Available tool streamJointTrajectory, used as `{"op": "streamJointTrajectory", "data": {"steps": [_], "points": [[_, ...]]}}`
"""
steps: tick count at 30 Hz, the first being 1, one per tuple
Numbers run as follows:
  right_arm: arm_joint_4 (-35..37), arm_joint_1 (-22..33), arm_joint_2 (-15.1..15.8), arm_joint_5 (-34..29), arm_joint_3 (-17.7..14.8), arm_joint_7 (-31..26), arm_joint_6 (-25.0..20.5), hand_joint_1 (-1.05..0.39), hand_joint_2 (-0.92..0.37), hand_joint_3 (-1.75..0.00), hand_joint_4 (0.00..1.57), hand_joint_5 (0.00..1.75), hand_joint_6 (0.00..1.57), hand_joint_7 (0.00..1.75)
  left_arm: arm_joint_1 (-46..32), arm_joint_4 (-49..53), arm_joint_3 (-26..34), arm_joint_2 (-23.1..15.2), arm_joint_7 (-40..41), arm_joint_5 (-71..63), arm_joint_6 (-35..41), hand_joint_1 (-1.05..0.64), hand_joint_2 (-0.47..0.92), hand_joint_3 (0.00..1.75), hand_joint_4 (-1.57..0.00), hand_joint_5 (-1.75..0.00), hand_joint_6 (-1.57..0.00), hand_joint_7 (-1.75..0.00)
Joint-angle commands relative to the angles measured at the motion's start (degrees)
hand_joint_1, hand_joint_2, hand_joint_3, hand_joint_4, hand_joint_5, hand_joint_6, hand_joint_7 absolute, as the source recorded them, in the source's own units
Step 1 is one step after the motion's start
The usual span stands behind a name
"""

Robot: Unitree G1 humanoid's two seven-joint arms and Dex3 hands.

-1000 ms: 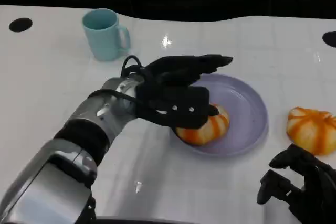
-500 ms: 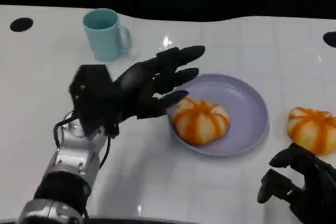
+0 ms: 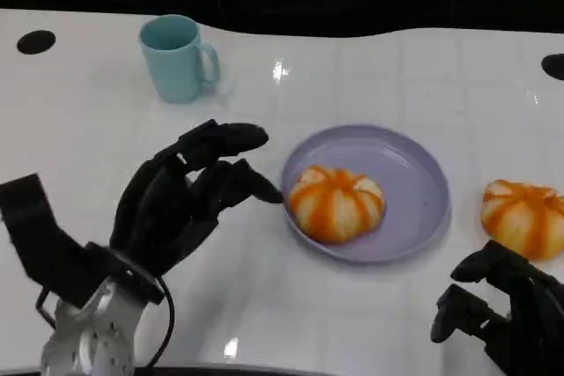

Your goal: Grasp the bread from the table and place it into the plate.

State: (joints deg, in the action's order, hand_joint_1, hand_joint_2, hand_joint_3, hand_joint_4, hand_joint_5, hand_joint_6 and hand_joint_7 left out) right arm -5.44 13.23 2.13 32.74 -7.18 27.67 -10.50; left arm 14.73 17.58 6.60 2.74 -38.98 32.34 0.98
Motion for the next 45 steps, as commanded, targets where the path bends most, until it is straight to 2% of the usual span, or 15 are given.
{"op": "streamJointTrajectory", "data": {"steps": [1,11,16,20,26,45], "points": [[-0.63,0.49,0.24,0.1,-0.32,-0.06,0.1,-0.53,-0.92,-0.19,0.73,1.57,0.79,1.1,-7.29,-8.83,1.28,0.55,3.23,3.78,5.77,-0.58,0.92,0.41,-0.65,-1.74,-0.61,-1.36],[-1.39,0.81,0.48,0.76,-0.47,-0.17,-1.06,-0.53,-0.92,-0.18,0.73,1.55,0.78,1.1,-19.27,-18.07,1.48,3.05,7.37,6.08,9.13,-0.54,0.92,0.43,-0.74,-1.75,-0.56,-1.73],[-1.67,1.0,0.44,0.59,-0.54,-0.13,-0.9,-0.52,-0.92,-0.2,0.73,1.55,0.79,1.1,-24.04,-20.06,0.19,4.12,9.77,5.48,9.88,-0.53,0.92,0.37,-0.76,-1.75,-0.56,-1.75],[-1.25,0.79,0.53,0.79,-0.76,0.46,-0.53,-0.51,-0.92,-0.21,0.73,1.55,0.78,1.09,-25.9,-20.73,-0.68,4.61,11.96,4.46,9.85,-0.51,0.92,0.4,-0.76,-1.75,-0.56,-1.75],[-0.87,0.5,0.68,0.44,-1.15,0.33,-0.2,-0.52,-0.92,-0.21,0.73,1.55,0.77,1.1,-25.81,-19.49,-0.97,5.16,12.93,2.93,9.22,-0.51,0.92,0.45,-0.77,-1.75,-0.55,-1.75],[1.57,-0.78,1.02,-0.35,-1.95,0.97,0.19,-0.54,-0.92,-0.18,0.74,1.57,0.79,1.1,-22.51,-13.81,0.02,5.89,10.69,2.25,5.04,-0.54,0.92,0.37,-0.79,-1.75,-0.57,-1.75]]}}
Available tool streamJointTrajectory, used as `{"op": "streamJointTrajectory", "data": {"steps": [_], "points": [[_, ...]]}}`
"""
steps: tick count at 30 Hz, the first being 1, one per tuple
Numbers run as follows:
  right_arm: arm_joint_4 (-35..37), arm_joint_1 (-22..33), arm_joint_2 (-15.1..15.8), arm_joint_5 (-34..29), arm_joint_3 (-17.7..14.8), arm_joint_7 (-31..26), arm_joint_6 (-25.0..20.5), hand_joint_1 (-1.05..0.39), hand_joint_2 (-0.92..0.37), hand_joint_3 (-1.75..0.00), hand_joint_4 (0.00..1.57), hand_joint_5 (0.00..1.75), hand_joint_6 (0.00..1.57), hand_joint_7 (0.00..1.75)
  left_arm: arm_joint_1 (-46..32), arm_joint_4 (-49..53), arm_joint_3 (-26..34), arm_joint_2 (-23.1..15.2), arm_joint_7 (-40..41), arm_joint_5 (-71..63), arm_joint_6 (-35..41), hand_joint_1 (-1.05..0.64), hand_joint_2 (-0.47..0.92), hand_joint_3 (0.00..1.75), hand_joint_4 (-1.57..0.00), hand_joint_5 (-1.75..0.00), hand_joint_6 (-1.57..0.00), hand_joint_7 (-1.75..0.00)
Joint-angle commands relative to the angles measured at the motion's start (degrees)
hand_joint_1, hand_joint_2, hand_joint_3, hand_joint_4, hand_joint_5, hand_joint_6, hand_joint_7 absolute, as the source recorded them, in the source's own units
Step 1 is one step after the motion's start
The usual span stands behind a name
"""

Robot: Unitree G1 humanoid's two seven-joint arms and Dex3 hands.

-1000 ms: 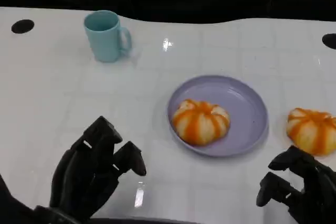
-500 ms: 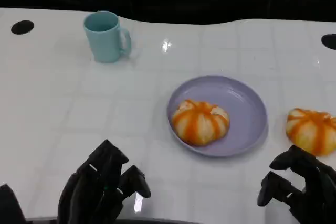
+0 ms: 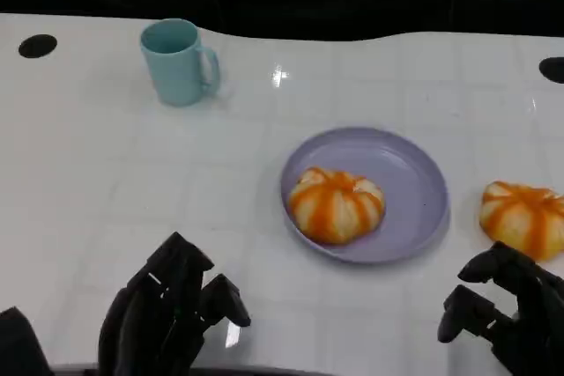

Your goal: Grasp the bread from the table and place it into the plate.

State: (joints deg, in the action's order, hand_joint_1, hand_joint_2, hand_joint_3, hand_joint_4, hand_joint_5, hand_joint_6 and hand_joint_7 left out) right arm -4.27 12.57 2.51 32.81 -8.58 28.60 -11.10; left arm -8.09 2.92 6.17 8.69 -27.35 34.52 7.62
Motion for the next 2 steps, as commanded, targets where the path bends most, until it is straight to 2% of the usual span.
{"op": "streamJointTrajectory", "data": {"steps": [1,2], "points": [[0.42,-0.19,0.65,-0.4,-0.6,-0.05,0.59,-0.54,-0.92,-0.19,0.73,1.57,0.79,1.1,0.54,1.35,0.52,-0.02,-1.16,-0.02,-2.03,-0.54,0.92,0.37,-0.8,-1.75,-0.58,-1.75],[0.46,-0.23,0.58,-0.1,-0.72,-0.16,0.2,-0.53,-0.92,-0.19,0.72,1.57,0.78,1.11,0.71,1.7,0.57,0.01,-1.07,-0.08,-2.2,-0.54,0.92,0.37,-0.8,-1.75,-0.58,-1.75]]}}
